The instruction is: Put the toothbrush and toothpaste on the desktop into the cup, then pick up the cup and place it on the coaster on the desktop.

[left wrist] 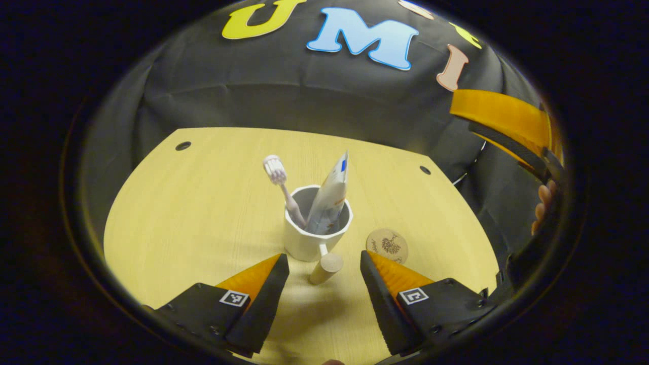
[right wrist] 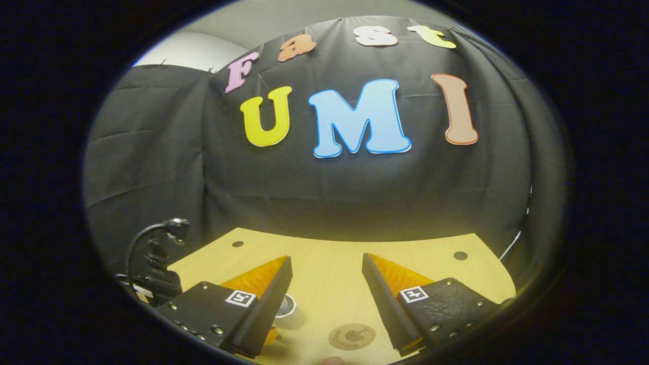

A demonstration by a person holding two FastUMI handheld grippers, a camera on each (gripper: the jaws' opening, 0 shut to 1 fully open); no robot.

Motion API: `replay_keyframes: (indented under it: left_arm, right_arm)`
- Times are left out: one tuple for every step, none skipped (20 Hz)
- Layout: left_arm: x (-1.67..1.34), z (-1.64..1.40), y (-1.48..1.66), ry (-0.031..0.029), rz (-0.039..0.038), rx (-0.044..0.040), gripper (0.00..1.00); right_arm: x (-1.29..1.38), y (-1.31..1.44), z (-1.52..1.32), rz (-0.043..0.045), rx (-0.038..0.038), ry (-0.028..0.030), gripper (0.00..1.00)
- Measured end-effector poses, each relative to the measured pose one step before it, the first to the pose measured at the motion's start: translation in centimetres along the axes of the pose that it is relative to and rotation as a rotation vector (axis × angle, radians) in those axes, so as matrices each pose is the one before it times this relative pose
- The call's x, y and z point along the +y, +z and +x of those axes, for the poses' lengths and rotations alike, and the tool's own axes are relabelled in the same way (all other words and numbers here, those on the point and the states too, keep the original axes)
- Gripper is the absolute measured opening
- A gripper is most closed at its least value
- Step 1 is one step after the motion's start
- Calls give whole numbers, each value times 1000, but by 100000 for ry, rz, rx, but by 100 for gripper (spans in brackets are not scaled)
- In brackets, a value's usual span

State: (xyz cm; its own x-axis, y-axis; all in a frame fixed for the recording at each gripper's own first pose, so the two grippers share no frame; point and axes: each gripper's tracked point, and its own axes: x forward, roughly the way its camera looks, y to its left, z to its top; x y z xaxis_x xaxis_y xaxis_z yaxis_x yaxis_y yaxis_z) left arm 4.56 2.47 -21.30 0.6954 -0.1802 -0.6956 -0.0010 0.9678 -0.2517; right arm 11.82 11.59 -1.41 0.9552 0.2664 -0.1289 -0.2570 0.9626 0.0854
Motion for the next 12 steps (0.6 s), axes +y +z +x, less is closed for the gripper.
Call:
replay_keyframes:
  left_arm:
    - [-76,395,-200,432,-420,1996,92]
    - [147,432,-35,1014,-639,2003,92]
    - [88,556,-116,401,-636,2194,92]
    - [-17,363,-37,686,-722,2214,92]
    - [7,458,7,492,-418,1926,93]
    - [82,479,-2,485,-245,2100,87]
    - [41,333,33,432,-428,1577,87]
    - [49,352,106,538,-366,1774,86]
    - [255,172,-93,573,-263,1463,88]
    - [175,282,77,712,-370,1726,82]
    - [322,392,-28,961,-295,1583,82]
    - [47,424,72,174,-910,1683,77]
  right_arm:
    - [-581,-266,-283,127,1028,-1014,88]
    - [-717,-392,-279,-52,1112,-1533,88]
    - [-775,-328,-288,10,908,-1244,88]
    - [-648,-400,-250,175,956,-1275,88]
    - [-660,-270,-269,457,600,-1059,88]
    - [-646,-326,-197,685,757,-1009,88]
    - [-545,-350,-295,947,794,-926,88]
    - [-608,-411,-258,1115,845,-881,88]
    - [-591,-244,-177,1273,761,-852,88]
    - [-544,-335,148,1311,980,-808,88]
    - [-470,-240,-71,1341,876,-722,88]
    - [-426,-365,-235,1272,734,-687,88]
